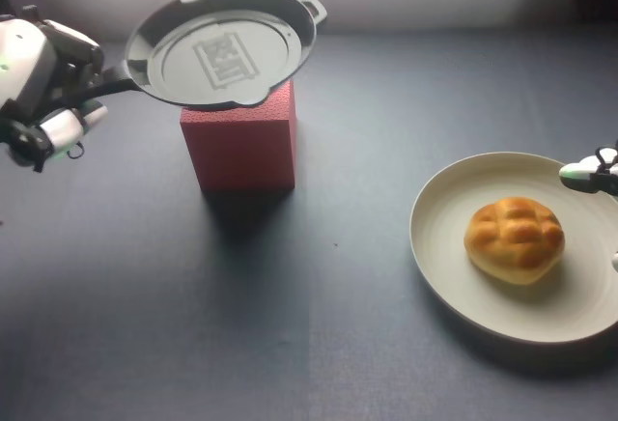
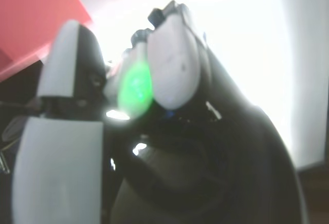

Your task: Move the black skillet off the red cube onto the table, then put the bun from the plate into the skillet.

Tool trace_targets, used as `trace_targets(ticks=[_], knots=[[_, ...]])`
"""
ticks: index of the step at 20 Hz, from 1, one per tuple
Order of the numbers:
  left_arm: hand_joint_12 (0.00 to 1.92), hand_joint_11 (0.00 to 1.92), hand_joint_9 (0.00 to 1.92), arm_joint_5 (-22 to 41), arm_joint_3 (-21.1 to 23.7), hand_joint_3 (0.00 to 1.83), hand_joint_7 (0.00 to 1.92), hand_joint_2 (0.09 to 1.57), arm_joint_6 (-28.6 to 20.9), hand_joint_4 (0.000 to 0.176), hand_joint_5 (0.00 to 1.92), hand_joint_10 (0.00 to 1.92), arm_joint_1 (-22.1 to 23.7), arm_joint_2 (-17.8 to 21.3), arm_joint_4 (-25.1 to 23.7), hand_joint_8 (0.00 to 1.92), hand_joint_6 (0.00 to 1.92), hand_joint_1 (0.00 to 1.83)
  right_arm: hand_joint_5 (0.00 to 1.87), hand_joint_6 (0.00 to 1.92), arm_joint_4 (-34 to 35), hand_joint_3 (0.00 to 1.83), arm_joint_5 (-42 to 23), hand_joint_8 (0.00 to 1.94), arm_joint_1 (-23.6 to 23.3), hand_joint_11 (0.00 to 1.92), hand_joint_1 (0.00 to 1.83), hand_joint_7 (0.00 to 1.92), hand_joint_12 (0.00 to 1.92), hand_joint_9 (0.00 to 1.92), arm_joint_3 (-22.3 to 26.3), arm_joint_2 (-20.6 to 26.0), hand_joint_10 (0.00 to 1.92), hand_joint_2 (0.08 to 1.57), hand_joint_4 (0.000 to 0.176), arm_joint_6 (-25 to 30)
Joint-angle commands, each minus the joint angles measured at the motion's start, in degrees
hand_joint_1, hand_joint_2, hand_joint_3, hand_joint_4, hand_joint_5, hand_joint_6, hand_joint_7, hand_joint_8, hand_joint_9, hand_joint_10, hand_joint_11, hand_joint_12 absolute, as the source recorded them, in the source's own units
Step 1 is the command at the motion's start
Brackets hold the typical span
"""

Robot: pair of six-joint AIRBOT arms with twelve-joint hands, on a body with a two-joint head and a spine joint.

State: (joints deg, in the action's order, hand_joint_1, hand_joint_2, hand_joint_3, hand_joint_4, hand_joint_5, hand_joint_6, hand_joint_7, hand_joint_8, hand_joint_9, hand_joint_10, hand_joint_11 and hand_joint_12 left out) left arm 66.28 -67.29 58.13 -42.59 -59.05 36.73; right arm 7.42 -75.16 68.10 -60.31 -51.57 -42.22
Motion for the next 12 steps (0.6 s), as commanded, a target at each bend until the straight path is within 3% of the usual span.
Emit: trace_targets(ticks=[1,2,3,4,9,10,12], knots=[[1.92,1.62,1.57,10.01,0.27,0.00,1.39,1.26,-0.96,0.000,1.22,1.92,-0.21,0.97,-1.88,1.92,1.92,1.37,0.50,0.00,0.73,0.00,-7.06,0.00,-0.46,0.19,0.48,0.53,0.79,0.52,-0.24,-0.02,0.00,1.32,0.045,0.42],[1.92,1.62,1.59,11.57,1.05,0.00,1.40,1.26,-1.47,0.000,1.21,1.92,-0.86,1.31,-2.44,1.92,1.92,1.38,0.50,0.00,0.77,0.00,-7.05,0.00,-0.46,0.19,0.47,0.53,0.79,0.52,-0.24,-0.05,0.00,1.32,0.052,0.43],[1.92,1.61,1.58,13.11,2.11,0.00,1.40,1.27,-1.68,0.000,1.20,1.92,-1.52,1.80,-3.52,1.92,1.92,1.35,0.51,0.00,0.82,0.00,-7.05,0.00,-0.46,0.20,0.50,0.55,0.80,0.54,-0.24,-0.07,0.01,1.32,0.033,0.43],[1.92,1.61,1.56,14.63,3.55,0.00,1.37,1.25,-1.68,0.000,1.20,1.92,-2.30,2.59,-5.32,1.92,1.92,1.37,0.50,0.00,0.90,0.00,-7.01,0.00,-0.46,0.19,0.49,0.55,0.80,0.53,-0.24,-0.07,0.00,1.33,0.029,0.48],[1.92,1.63,1.59,16.30,8.90,0.00,1.41,1.25,-1.68,0.000,1.24,1.92,-6.11,6.32,-12.39,1.92,1.92,1.37,0.51,0.00,1.13,0.00,-7.01,0.01,-0.46,0.24,0.46,0.55,0.84,0.56,-0.24,-0.07,0.01,1.32,0.039,0.48],[1.92,1.63,1.60,16.22,10.03,0.01,1.42,1.26,-1.68,0.000,1.25,1.92,-7.20,7.02,-14.21,1.92,1.92,1.35,0.52,0.00,1.20,0.00,-7.01,0.00,-0.46,0.25,0.46,0.56,0.80,0.56,-0.21,-0.07,0.00,1.32,0.023,0.49],[1.92,1.60,1.58,15.16,11.77,0.00,1.44,1.26,-1.67,0.000,1.24,1.92,-8.53,8.21,-17.29,1.92,1.92,1.36,0.51,0.00,1.21,0.00,-7.01,0.00,-0.46,0.28,0.45,0.55,0.73,0.55,-0.17,-0.07,0.00,1.32,0.018,0.56]])
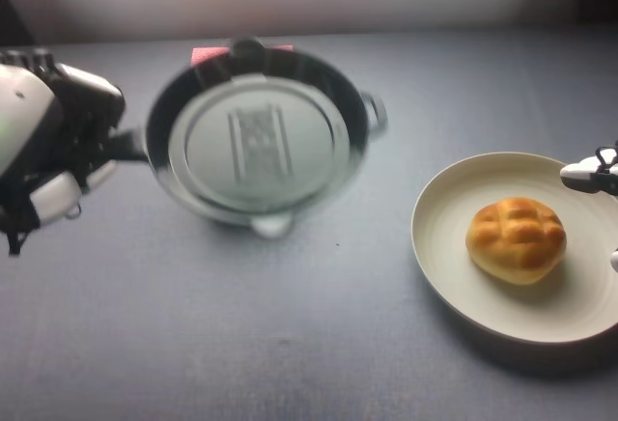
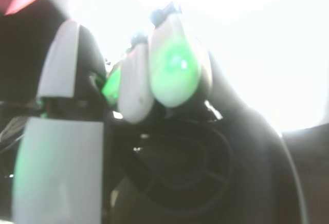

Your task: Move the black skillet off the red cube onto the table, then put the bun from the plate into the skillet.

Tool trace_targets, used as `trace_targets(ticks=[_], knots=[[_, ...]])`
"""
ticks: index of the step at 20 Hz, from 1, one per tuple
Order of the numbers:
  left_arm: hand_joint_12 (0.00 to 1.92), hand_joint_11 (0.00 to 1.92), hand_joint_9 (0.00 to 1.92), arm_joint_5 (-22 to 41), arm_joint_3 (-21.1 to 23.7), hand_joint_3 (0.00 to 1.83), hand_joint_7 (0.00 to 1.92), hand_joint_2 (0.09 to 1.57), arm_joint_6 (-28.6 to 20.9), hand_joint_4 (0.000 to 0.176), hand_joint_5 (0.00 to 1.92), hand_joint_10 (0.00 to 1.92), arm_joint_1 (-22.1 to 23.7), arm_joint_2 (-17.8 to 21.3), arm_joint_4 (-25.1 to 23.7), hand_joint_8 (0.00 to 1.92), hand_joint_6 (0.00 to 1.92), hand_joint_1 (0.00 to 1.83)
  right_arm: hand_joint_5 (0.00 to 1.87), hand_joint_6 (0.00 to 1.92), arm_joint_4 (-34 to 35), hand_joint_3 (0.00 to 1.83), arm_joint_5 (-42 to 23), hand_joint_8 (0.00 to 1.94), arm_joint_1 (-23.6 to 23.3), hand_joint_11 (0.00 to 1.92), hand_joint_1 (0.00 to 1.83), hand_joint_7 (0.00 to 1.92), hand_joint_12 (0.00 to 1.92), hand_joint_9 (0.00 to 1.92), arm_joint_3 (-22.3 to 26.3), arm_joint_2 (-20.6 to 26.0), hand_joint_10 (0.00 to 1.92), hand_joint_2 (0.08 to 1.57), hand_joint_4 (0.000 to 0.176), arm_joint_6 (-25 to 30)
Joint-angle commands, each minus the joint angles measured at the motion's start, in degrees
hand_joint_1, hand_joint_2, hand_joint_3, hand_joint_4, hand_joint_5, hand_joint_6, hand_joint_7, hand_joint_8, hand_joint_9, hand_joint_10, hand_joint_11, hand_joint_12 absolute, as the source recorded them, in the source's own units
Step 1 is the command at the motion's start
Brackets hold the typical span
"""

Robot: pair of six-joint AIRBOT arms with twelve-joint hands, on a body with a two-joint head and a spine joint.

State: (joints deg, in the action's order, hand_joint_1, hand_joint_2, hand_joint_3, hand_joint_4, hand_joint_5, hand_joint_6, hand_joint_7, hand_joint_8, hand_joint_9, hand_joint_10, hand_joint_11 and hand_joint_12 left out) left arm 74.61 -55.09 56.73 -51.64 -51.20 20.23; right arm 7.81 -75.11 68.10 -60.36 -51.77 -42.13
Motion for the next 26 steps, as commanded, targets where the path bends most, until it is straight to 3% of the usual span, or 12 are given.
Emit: trace_targets(ticks=[1,3,6,7,12,13,14,19,20,22,25,26], knots=[[1.92,1.62,1.61,5.93,0.40,0.00,1.45,1.25,-0.25,0.000,1.22,1.92,0.01,0.96,-2.30,1.92,1.92,1.41,0.51,0.00,0.83,0.00,-7.05,0.00,-0.46,0.29,0.45,0.54,0.69,0.53,-0.12,0.13,0.00,1.33,0.009,0.54],[1.92,1.50,1.47,3.62,1.29,0.00,1.32,1.28,0.15,0.000,1.13,1.92,-0.54,1.76,-4.27,1.92,1.92,1.34,0.50,0.00,0.83,0.00,-7.05,0.00,-0.46,0.28,0.44,0.53,0.67,0.51,-0.12,0.13,0.00,1.33,0.020,0.65],[1.92,1.63,1.60,-3.59,1.65,0.00,1.42,1.26,2.37,0.000,1.16,1.92,-0.70,2.14,-5.26,1.92,1.92,1.30,0.52,0.01,0.83,0.00,-7.05,0.00,-0.46,0.28,0.46,0.54,0.69,0.53,-0.14,0.13,0.00,1.33,0.013,0.66],[1.92,1.65,1.62,-5.73,1.22,0.00,1.42,1.27,2.38,0.000,1.15,1.92,-0.69,1.86,-5.34,1.92,1.92,1.32,0.52,0.00,0.83,0.00,-7.05,0.00,-0.46,0.27,0.50,0.54,0.69,0.53,-0.15,0.13,0.00,1.33,0.000,0.66],[1.92,1.54,1.52,-15.00,-1.06,0.00,1.33,1.26,6.15,0.000,1.03,1.92,0.36,-0.93,-3.42,1.92,1.92,1.45,0.52,0.00,0.84,0.00,-7.05,0.00,-0.46,0.28,0.50,0.55,0.68,0.53,-0.14,0.13,0.00,1.32,0.003,0.68],[1.92,1.53,1.49,-16.89,-1.61,0.00,1.29,1.26,7.20,0.136,0.96,1.92,0.68,-1.58,-2.86,1.92,1.92,1.47,0.52,0.00,0.84,0.00,-7.05,0.00,-0.46,0.27,0.49,0.55,0.72,0.54,-0.14,0.13,0.00,1.32,0.014,0.70],[1.92,1.53,1.49,-17.90,-1.94,0.00,1.29,1.26,7.97,0.168,0.97,1.92,0.89,-2.00,-2.34,1.92,1.92,1.40,0.52,0.00,0.84,0.00,-7.05,0.00,-0.46,0.25,0.48,0.55,0.78,0.55,-0.14,0.13,0.00,1.32,0.017,0.70],[1.92,1.42,1.33,-19.47,-2.90,0.00,1.06,1.21,9.19,0.176,0.88,1.92,1.18,-3.13,-0.78,1.92,1.92,1.14,0.52,0.00,0.84,0.00,-7.05,0.00,-0.46,0.22,0.54,0.57,0.89,0.57,-0.13,0.13,0.00,1.33,0.015,0.73],[1.92,1.38,1.29,-19.70,-2.88,0.00,1.01,1.19,9.60,0.167,0.89,1.92,1.18,-3.18,-0.56,1.92,1.92,1.17,0.51,0.00,0.84,0.00,-7.05,0.00,-0.46,0.24,0.53,0.56,0.85,0.57,-0.13,0.13,0.00,1.34,0.019,0.73],[1.92,1.17,1.08,-19.73,-2.76,0.00,0.85,1.12,10.40,0.000,0.85,1.92,1.18,-3.25,-0.12,1.92,1.92,1.16,0.51,0.00,0.84,0.00,-7.05,0.00,-0.46,0.24,0.52,0.56,0.83,0.57,-0.13,0.13,0.00,1.34,0.033,0.73],[1.92,0.74,0.69,-19.48,-2.72,0.00,0.54,1.09,10.64,0.000,0.63,1.90,1.23,-3.31,-0.05,1.84,1.63,1.11,0.51,0.00,0.84,0.00,-7.05,0.00,-0.46,0.25,0.53,0.56,0.80,0.57,-0.13,0.13,0.00,1.34,0.023,0.73],[1.73,0.48,0.52,-19.20,-2.62,0.01,0.44,1.19,10.74,0.000,0.74,1.61,1.23,-3.28,-0.05,1.56,1.39,1.03,0.51,0.00,0.84,0.00,-7.05,0.00,-0.46,0.26,0.53,0.56,0.79,0.56,-0.14,0.13,0.00,1.34,0.022,0.73]])
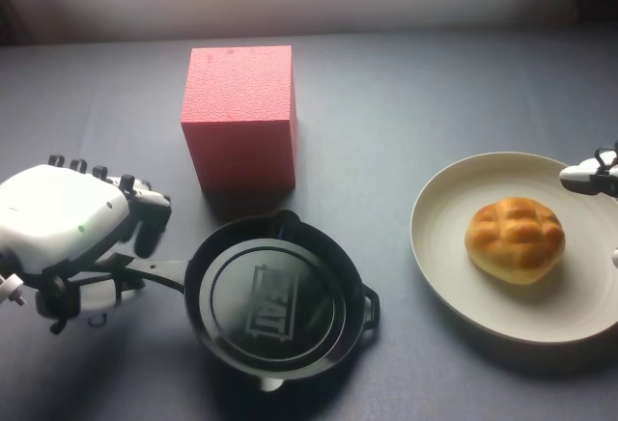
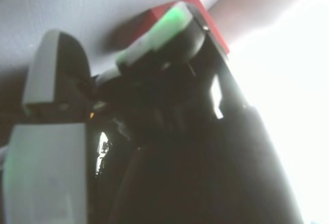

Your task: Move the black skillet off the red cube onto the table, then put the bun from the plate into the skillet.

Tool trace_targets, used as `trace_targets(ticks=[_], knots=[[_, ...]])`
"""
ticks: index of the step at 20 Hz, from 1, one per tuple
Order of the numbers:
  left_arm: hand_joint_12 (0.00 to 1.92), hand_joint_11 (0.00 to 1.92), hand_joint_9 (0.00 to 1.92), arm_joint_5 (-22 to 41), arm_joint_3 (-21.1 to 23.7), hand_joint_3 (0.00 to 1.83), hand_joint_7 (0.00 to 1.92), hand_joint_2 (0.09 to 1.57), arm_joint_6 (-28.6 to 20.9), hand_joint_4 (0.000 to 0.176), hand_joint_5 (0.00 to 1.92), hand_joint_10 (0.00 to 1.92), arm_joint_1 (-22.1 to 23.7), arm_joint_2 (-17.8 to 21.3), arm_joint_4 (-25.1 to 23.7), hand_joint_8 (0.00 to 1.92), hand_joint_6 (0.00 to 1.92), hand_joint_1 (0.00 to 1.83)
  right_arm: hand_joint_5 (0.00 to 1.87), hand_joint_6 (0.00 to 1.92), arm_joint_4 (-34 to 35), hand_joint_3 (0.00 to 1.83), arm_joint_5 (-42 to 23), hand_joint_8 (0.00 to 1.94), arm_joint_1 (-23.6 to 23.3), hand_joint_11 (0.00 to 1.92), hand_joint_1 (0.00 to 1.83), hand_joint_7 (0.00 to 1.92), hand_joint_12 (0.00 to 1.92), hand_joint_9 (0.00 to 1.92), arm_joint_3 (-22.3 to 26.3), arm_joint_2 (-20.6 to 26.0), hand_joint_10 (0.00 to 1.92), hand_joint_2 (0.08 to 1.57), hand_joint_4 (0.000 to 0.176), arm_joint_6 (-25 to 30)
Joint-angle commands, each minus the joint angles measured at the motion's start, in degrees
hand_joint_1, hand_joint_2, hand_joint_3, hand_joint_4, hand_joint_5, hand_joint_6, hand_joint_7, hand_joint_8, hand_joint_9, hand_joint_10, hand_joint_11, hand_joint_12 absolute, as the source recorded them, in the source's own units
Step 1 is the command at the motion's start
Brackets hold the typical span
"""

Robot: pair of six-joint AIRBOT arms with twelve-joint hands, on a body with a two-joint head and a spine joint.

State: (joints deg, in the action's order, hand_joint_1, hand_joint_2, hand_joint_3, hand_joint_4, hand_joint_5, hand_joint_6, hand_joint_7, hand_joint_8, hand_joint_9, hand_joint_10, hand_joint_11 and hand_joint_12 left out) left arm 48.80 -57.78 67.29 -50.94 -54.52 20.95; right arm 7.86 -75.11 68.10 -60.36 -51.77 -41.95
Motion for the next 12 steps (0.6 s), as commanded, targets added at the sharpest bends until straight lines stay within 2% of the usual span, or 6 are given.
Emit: trace_targets(ticks=[1,2,4,6,9,12], knots=[[1.51,0.36,0.47,6.83,0.16,0.00,0.44,1.21,0.39,0.001,0.75,1.32,0.53,0.09,-0.69,1.26,1.34,1.01,0.51,0.00,0.79,0.00,-7.05,0.00,-0.46,0.26,0.53,0.56,0.79,0.56,-0.14,0.13,0.00,1.34,0.020,0.56],[1.36,0.13,0.39,7.18,0.35,0.00,0.43,1.13,0.78,0.000,0.55,0.94,0.53,0.22,-0.54,0.85,0.77,1.00,0.49,0.00,0.79,0.00,-7.05,0.00,-0.46,0.25,0.48,0.55,0.80,0.56,-0.14,0.13,0.00,1.34,0.022,0.56],[1.18,0.02,0.42,7.96,0.87,0.00,0.51,1.07,1.32,0.002,0.55,0.39,0.48,0.65,-0.43,0.22,0.14,0.94,0.50,0.00,0.78,0.00,-7.05,0.00,-0.43,0.27,0.49,0.55,0.80,0.57,-0.14,0.13,0.00,1.33,0.020,0.56],[1.05,0.00,0.39,9.06,1.57,0.00,0.45,1.05,1.45,0.048,0.47,0.07,0.25,1.27,-0.55,0.01,0.01,0.93,0.49,0.00,0.75,0.00,-7.05,0.00,-0.42,0.21,0.56,0.53,0.85,0.53,-0.26,0.13,0.00,1.29,0.020,0.56],[0.72,0.00,0.19,11.54,3.16,0.00,0.20,1.03,1.46,0.098,0.30,0.00,-0.11,2.58,-1.91,0.00,0.00,0.79,0.46,0.00,0.24,0.00,-6.63,0.00,-0.70,0.15,0.75,0.49,0.84,0.48,-0.93,0.04,0.00,1.15,0.019,0.56],[0.49,0.00,0.07,14.17,4.95,0.00,0.11,0.99,1.46,0.114,0.22,0.00,-0.61,4.01,-3.58,0.01,0.00,0.74,0.47,0.00,-0.83,0.00,-5.10,0.00,-1.79,0.19,0.79,0.51,0.74,0.49,-1.52,0.06,0.00,1.09,0.000,0.83]])
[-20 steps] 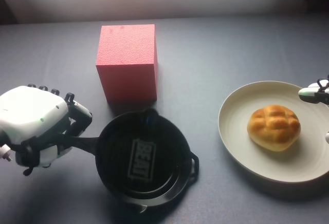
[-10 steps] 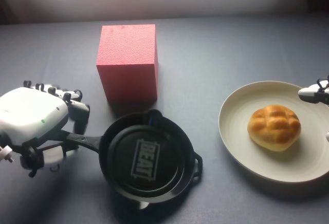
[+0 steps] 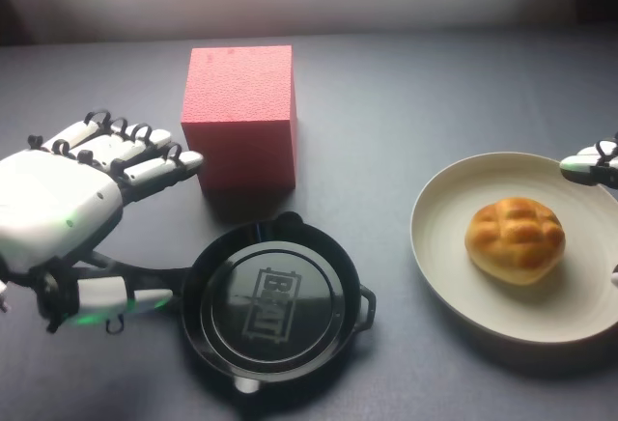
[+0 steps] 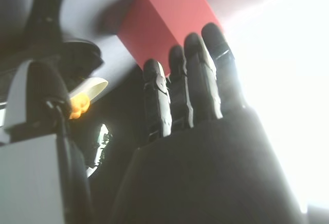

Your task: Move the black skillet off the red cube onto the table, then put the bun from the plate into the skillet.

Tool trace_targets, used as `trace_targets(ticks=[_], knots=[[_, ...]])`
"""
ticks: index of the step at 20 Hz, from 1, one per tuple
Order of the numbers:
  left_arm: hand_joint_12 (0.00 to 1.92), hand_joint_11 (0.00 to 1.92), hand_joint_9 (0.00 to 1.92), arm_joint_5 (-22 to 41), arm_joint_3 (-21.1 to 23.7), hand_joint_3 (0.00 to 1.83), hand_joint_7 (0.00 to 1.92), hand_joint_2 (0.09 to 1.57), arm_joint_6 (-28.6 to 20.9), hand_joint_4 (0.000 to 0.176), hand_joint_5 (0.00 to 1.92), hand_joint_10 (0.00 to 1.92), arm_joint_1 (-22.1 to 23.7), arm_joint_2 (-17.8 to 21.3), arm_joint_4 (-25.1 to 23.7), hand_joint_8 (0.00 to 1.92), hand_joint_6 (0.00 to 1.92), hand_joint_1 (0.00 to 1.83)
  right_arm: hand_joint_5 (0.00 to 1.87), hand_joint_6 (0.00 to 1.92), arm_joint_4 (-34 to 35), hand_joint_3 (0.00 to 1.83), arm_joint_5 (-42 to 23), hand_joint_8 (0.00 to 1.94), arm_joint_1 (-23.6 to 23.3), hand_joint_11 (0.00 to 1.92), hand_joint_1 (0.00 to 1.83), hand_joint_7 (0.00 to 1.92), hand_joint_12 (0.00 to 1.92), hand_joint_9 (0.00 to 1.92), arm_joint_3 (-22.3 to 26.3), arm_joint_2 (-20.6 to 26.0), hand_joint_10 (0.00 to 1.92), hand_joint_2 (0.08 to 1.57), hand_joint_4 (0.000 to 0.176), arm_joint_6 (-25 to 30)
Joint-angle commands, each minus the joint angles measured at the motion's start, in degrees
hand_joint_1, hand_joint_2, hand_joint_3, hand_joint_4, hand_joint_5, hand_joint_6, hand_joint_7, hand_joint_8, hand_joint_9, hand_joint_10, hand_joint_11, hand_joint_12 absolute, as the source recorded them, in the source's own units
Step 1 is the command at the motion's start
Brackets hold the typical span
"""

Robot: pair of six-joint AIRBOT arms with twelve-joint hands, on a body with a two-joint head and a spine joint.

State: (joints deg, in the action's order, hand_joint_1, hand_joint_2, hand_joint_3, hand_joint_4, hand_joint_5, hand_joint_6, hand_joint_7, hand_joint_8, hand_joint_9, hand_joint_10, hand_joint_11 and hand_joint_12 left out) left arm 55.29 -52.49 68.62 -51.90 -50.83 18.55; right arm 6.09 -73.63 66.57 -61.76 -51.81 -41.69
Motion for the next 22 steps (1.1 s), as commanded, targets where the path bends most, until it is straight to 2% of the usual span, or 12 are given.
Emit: trace_targets(ticks=[1,2,5,7,9,12,15,16,17,18,19,22], knots=[[0.39,0.00,0.05,9.87,1.10,0.00,0.10,0.99,0.12,0.124,0.20,0.00,-0.26,1.55,-2.08,0.00,0.00,0.73,0.46,0.00,-0.27,0.00,-4.92,0.00,-1.51,0.15,0.80,0.48,0.71,0.46,-0.48,0.13,0.00,1.08,0.000,0.57],[0.37,0.00,0.05,11.92,2.10,0.00,0.09,0.99,0.12,0.108,0.17,0.01,-0.79,2.51,-2.71,0.00,0.00,0.71,0.43,0.00,-1.47,0.00,-3.29,0.00,-2.74,0.10,0.80,0.44,0.68,0.41,-0.83,0.14,0.00,1.07,0.009,0.57],[0.45,0.00,0.07,18.03,5.28,0.00,0.06,0.97,0.10,0.143,0.12,0.00,-2.72,5.44,-4.69,0.00,0.00,0.71,0.46,0.00,-5.99,0.00,3.66,0.01,-7.29,0.22,0.86,0.52,0.62,0.49,-2.40,-0.25,0.02,1.01,0.009,0.57],[0.47,0.00,0.07,20.57,6.44,0.00,0.05,0.97,-0.13,0.135,0.09,0.00,-3.59,6.39,-5.63,0.00,0.00,0.70,0.45,0.00,-8.16,0.00,7.59,0.00,-9.64,0.17,0.90,0.54,0.78,0.52,-3.58,-1.01,0.00,1.01,0.020,0.61],[0.50,0.00,0.11,22.10,6.65,0.00,0.11,0.95,-1.50,0.131,0.08,0.01,-3.94,6.57,-6.56,0.01,0.00,0.70,0.39,0.00,-10.52,0.00,12.63,0.00,-12.36,0.02,0.83,0.44,0.79,0.39,-5.30,-2.34,0.00,1.02,0.061,0.83],[0.58,0.00,0.13,22.54,6.69,0.00,0.11,0.95,-1.64,0.136,0.10,0.01,-3.94,6.53,-6.69,0.00,0.00,0.69,0.46,0.01,-12.56,0.00,18.64,0.00,-15.21,0.00,0.89,0.46,0.91,0.40,-7.47,-4.57,0.00,1.03,0.058,0.83],[0.57,0.00,0.14,23.02,6.99,0.00,0.13,0.96,-1.73,0.128,0.11,0.00,-4.16,6.48,-6.66,0.00,0.00,0.68,0.71,0.03,-13.06,0.00,22.11,0.02,-16.62,0.03,1.03,0.70,1.11,0.60,-9.31,-6.84,0.03,1.09,0.004,0.71],[0.53,0.00,0.13,23.16,7.05,0.00,0.13,0.96,-1.73,0.127,0.11,0.00,-4.23,6.52,-6.65,0.00,0.00,0.69,0.87,0.88,-13.06,0.00,22.72,0.76,-16.97,0.12,1.17,0.93,1.23,0.76,-9.63,-7.27,0.05,1.12,0.030,0.43],[0.57,0.00,0.14,23.22,7.08,0.00,0.14,0.97,-1.76,0.121,0.12,0.00,-4.29,6.54,-6.58,0.00,0.00,0.69,0.88,1.09,-13.05,0.00,23.30,0.94,-17.46,0.14,1.19,0.96,1.29,0.83,-9.91,-7.64,0.06,1.14,0.034,0.09],[0.54,0.00,0.14,23.28,7.08,0.00,0.14,0.97,-1.87,0.116,0.11,0.00,-4.33,6.53,-6.55,0.00,0.00,0.68,0.93,1.02,-13.05,0.00,23.66,1.06,-17.81,0.21,1.20,0.95,1.37,0.92,-10.16,-7.88,0.11,1.14,0.037,0.00],[0.53,0.00,0.14,23.37,7.08,0.00,0.15,0.97,-1.93,0.114,0.11,0.01,-4.34,6.52,-6.55,0.00,0.00,0.68,0.98,0.94,-13.05,0.00,23.66,1.22,-18.09,0.24,1.20,0.87,1.42,0.88,-10.21,-7.97,0.28,1.15,0.003,-0.05],[0.53,0.00,0.15,23.70,7.08,0.00,0.15,0.97,-2.16,0.125,0.11,0.00,-4.42,6.50,-6.55,0.00,0.00,0.69,1.00,0.91,-13.05,0.00,23.64,1.28,-19.07,0.37,1.20,0.84,1.48,0.70,-10.22,-8.13,0.91,1.15,0.000,-0.69]])
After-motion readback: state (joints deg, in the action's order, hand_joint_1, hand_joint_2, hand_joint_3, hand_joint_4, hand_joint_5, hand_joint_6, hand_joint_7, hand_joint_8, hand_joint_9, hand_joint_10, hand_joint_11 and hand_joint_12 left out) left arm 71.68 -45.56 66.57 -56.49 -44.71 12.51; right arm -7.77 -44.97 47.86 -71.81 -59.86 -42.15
